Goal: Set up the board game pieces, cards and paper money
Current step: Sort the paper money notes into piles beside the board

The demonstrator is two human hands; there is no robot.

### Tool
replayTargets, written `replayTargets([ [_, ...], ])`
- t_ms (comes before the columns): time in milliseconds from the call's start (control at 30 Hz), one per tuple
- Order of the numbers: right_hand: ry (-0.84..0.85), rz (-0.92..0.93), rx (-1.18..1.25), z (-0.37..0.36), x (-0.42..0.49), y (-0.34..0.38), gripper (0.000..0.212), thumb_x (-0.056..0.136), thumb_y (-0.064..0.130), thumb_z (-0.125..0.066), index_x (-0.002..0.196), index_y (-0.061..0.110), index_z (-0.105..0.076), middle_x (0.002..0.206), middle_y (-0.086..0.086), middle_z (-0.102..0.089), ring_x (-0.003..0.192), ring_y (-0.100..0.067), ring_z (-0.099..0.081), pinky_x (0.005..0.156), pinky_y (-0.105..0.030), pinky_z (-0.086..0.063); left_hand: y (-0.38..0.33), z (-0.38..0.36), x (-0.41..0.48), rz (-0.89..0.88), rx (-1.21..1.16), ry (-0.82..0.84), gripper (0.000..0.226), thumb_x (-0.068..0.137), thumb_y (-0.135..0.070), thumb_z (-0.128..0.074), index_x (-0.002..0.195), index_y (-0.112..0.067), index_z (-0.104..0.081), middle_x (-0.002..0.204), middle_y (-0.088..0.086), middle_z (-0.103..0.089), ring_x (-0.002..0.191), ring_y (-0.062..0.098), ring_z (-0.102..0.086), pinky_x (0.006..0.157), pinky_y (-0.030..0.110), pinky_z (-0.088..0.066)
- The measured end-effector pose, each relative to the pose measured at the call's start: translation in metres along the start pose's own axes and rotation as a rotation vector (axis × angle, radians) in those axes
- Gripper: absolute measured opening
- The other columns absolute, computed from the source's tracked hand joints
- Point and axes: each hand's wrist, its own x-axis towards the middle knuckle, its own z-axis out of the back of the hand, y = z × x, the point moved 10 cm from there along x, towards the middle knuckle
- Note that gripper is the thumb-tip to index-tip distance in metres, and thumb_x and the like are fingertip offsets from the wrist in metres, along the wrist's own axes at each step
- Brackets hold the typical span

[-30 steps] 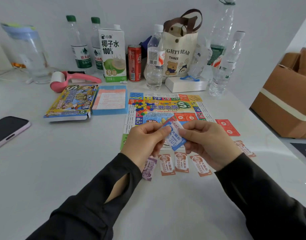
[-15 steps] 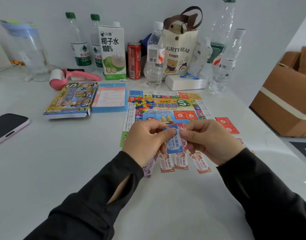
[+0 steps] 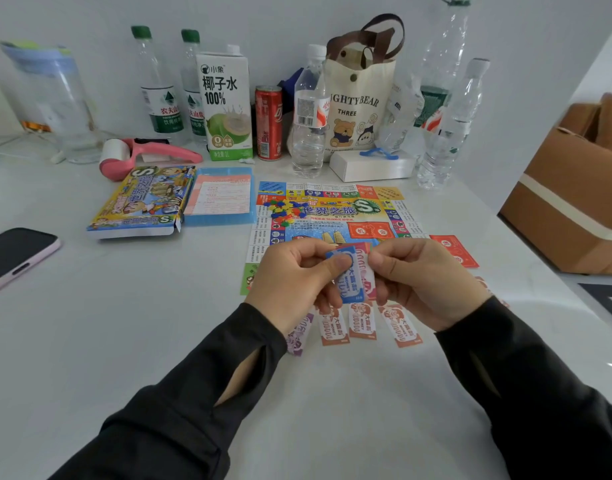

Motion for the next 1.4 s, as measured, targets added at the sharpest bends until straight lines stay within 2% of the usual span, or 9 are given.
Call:
replayTargets([
  [200, 0.028, 0.018, 0.1, -0.01, -0.002, 0.0, 0.018, 0.067, 0.021, -0.06, 0.056, 0.014, -0.071, 0.049, -0.006, -0.06, 0.037, -0.009, -0.049, 0.04, -0.018, -0.045, 0.01, -0.008, 0.0, 0.061, -0.216, 0.058, 0.007, 0.078, -0.015, -0.059, 0.079, -0.011, -0.064, 0.056, 0.005, -0.063, 0.038, 0.007, -0.051, 0.039, 0.017, -0.044],
  [367, 0.028, 0.039, 0.108, -0.011, -0.003, 0.004, 0.025, 0.081, 0.015, -0.06, 0.059, 0.015, -0.072, 0.047, -0.004, -0.057, 0.036, -0.008, -0.045, 0.038, -0.018, -0.042, 0.015, -0.015, -0.001, 0.118, -0.373, 0.108, 0.016, 0.074, -0.018, -0.057, 0.083, -0.006, -0.063, 0.06, 0.005, -0.064, 0.041, 0.005, -0.052, 0.042, 0.014, -0.046],
  [567, -0.035, 0.102, 0.081, -0.01, -0.007, 0.014, 0.025, 0.079, 0.016, -0.06, 0.056, 0.017, -0.071, 0.043, -0.001, -0.053, 0.034, -0.007, -0.039, 0.037, -0.015, -0.035, 0.015, -0.028, -0.005, 0.173, -0.617, 0.195, 0.022, 0.07, -0.015, -0.053, 0.088, -0.003, -0.06, 0.061, 0.006, -0.063, 0.045, 0.007, -0.053, 0.046, 0.015, -0.048],
  [667, -0.1, 0.16, 0.002, -0.006, -0.008, 0.02, 0.021, 0.077, 0.014, -0.065, 0.057, 0.017, -0.071, 0.044, 0.0, -0.053, 0.035, -0.008, -0.039, 0.037, -0.016, -0.034, 0.014, -0.03, -0.006, 0.18, -0.676, 0.208, 0.023, 0.071, -0.012, -0.051, 0.091, -0.004, -0.061, 0.064, 0.007, -0.063, 0.047, 0.009, -0.053, 0.049, 0.017, -0.048],
  [767, -0.225, 0.254, -0.207, -0.002, -0.014, 0.033, 0.029, 0.084, 0.01, -0.064, 0.058, 0.02, -0.072, 0.046, 0.0, -0.057, 0.037, -0.009, -0.041, 0.038, -0.018, -0.035, 0.014, -0.031, -0.007, 0.185, -0.698, 0.211, 0.023, 0.074, -0.011, -0.049, 0.092, -0.005, -0.061, 0.067, 0.008, -0.063, 0.05, 0.01, -0.052, 0.05, 0.018, -0.048],
  [900, -0.356, 0.346, -0.419, -0.002, -0.024, 0.049, 0.028, 0.083, 0.007, -0.061, 0.06, 0.022, -0.065, 0.046, 0.007, -0.059, 0.036, -0.004, -0.046, 0.039, -0.013, -0.036, 0.019, -0.028, -0.005, 0.191, -0.59, 0.156, 0.02, 0.092, -0.006, -0.041, 0.092, -0.006, -0.061, 0.069, 0.007, -0.063, 0.05, 0.008, -0.05, 0.046, 0.018, -0.045],
  [1133, -0.371, 0.314, -0.5, 0.001, -0.022, 0.045, 0.021, 0.085, 0.008, -0.062, 0.066, 0.019, -0.064, 0.042, 0.005, -0.057, 0.032, -0.007, -0.043, 0.035, -0.017, -0.036, 0.024, -0.013, -0.004, 0.186, -0.251, 0.005, 0.016, 0.094, -0.015, -0.047, 0.092, -0.012, -0.062, 0.074, 0.008, -0.061, 0.045, 0.006, -0.047, 0.04, 0.016, -0.042],
  [1267, -0.381, 0.288, -0.503, 0.004, -0.021, 0.041, 0.018, 0.086, 0.008, -0.061, 0.07, 0.014, -0.064, 0.045, -0.001, -0.059, 0.032, -0.009, -0.045, 0.035, -0.018, -0.039, 0.018, -0.004, -0.004, 0.144, -0.094, -0.055, 0.013, 0.093, -0.02, -0.051, 0.086, -0.017, -0.062, 0.065, 0.001, -0.061, 0.042, 0.006, -0.048, 0.039, 0.016, -0.041],
  [1400, -0.368, 0.254, -0.402, 0.01, -0.019, 0.036, 0.013, 0.085, 0.002, -0.059, 0.082, 0.014, -0.058, 0.049, -0.01, -0.06, 0.034, -0.013, -0.047, 0.036, -0.02, -0.041, 0.008, 0.0, -0.002, 0.09, -0.014, -0.049, 0.012, 0.091, -0.016, -0.054, 0.08, -0.016, -0.059, 0.046, -0.007, -0.057, 0.035, 0.003, -0.044, 0.036, 0.013, -0.036],
])
